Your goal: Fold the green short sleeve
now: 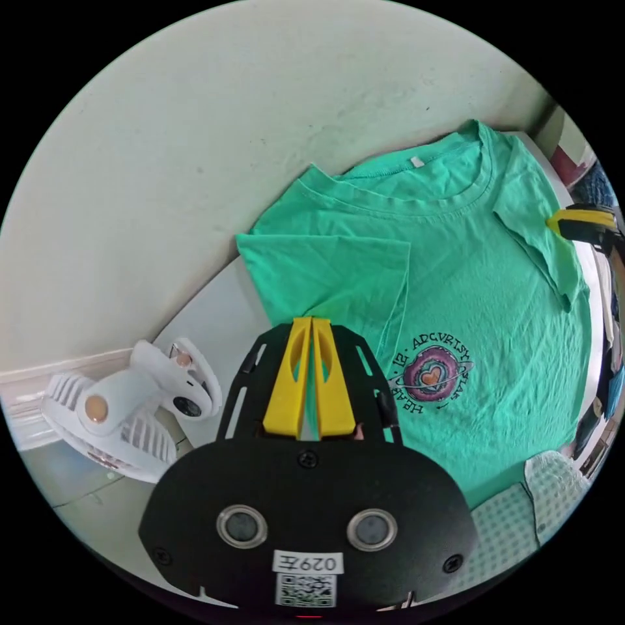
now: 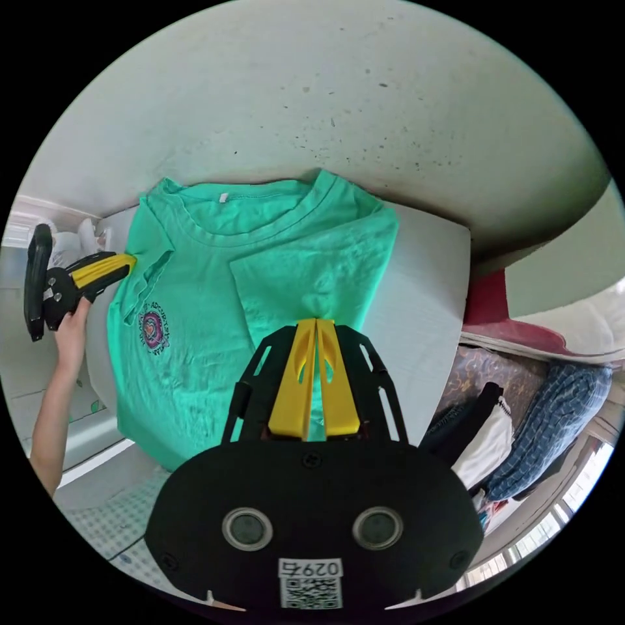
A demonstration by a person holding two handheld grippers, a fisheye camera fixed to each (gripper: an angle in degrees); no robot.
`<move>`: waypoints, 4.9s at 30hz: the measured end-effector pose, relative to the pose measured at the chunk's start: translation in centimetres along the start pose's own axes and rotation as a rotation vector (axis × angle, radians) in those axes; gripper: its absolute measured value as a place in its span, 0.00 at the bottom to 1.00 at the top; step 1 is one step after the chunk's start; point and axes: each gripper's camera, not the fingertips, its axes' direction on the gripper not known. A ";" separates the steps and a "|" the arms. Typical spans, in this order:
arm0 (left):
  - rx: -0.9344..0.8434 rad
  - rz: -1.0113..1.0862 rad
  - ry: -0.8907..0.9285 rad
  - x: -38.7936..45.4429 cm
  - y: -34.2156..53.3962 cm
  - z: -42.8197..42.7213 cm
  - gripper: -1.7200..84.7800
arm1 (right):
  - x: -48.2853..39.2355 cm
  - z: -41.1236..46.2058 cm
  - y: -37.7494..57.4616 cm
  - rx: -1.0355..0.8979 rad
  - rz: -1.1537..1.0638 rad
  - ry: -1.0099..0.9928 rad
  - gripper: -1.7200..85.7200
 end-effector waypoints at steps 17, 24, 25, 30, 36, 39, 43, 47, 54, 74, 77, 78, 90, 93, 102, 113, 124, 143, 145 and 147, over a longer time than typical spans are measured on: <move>-0.153 -0.260 0.372 -3.6 30.5 5.3 0.01 | 2.0 1.9 24.8 -0.133 -0.055 -0.250 0.02; -0.082 -0.319 0.470 -9.8 33.3 6.2 0.01 | 3.7 -1.6 25.5 -0.037 0.006 -0.263 0.02; -0.053 -0.342 0.476 -11.2 34.8 5.8 0.01 | 4.4 -2.3 27.2 -0.015 0.031 -0.295 0.02; -0.032 -0.398 0.584 -15.9 41.9 7.3 0.02 | 7.8 -1.8 35.3 0.019 0.201 -0.449 0.05; -0.017 -0.435 0.731 -18.8 49.1 10.3 0.11 | 8.9 -1.4 40.4 0.031 0.348 -0.450 0.12; -0.028 -0.396 0.827 -19.6 49.8 12.0 0.14 | 8.7 -1.0 40.6 0.045 0.354 -0.493 0.12; 0.006 -0.371 0.870 -21.2 50.3 12.7 0.15 | 9.0 -1.0 40.3 0.073 0.363 -0.491 0.12; 0.017 -0.350 0.900 -22.3 50.9 13.2 0.15 | 9.6 -2.4 40.4 0.101 0.401 -0.418 0.13; 0.007 -0.332 0.939 -24.1 52.0 14.4 0.14 | 10.7 -2.9 38.4 0.064 0.375 -0.345 0.13; -0.049 -0.337 0.966 -22.1 53.6 13.7 0.01 | 11.4 -5.1 43.6 0.060 0.310 -0.325 0.02; -0.074 -0.331 0.953 -21.3 55.3 14.0 0.01 | 12.1 -4.3 47.2 0.074 0.348 -0.422 0.02; -0.080 -0.319 0.961 -20.7 56.0 14.1 0.01 | 12.5 -4.1 48.7 0.086 0.371 -0.468 0.02; 0.023 -0.252 1.022 -17.1 58.1 8.3 0.01 | 18.8 -6.5 59.1 0.452 0.523 -1.084 0.02; 0.099 -0.186 0.916 -18.2 53.5 4.2 0.01 | 20.2 -9.0 54.9 0.455 0.421 -1.067 0.02; 0.204 -0.083 0.525 -18.4 29.5 -6.1 0.01 | 25.2 -14.3 29.2 0.369 0.275 -0.892 0.02; -0.081 -0.174 0.225 -9.2 11.0 -0.2 0.14 | 26.0 -5.0 13.9 0.095 0.286 -0.680 0.10; -0.212 -0.072 0.421 7.9 13.7 5.8 0.01 | 13.1 0.3 7.5 -0.040 -0.045 -0.529 0.02; -0.049 -0.089 0.210 7.9 6.1 3.6 0.01 | -3.5 5.3 18.4 -0.143 -0.189 -0.729 0.01; -0.069 -0.020 0.242 7.3 3.5 5.0 0.01 | -7.9 7.6 19.8 -0.170 -0.197 -0.587 0.01; -0.071 0.034 0.255 7.4 1.8 5.7 0.01 | -10.5 8.5 20.0 -0.133 -0.182 -0.480 0.01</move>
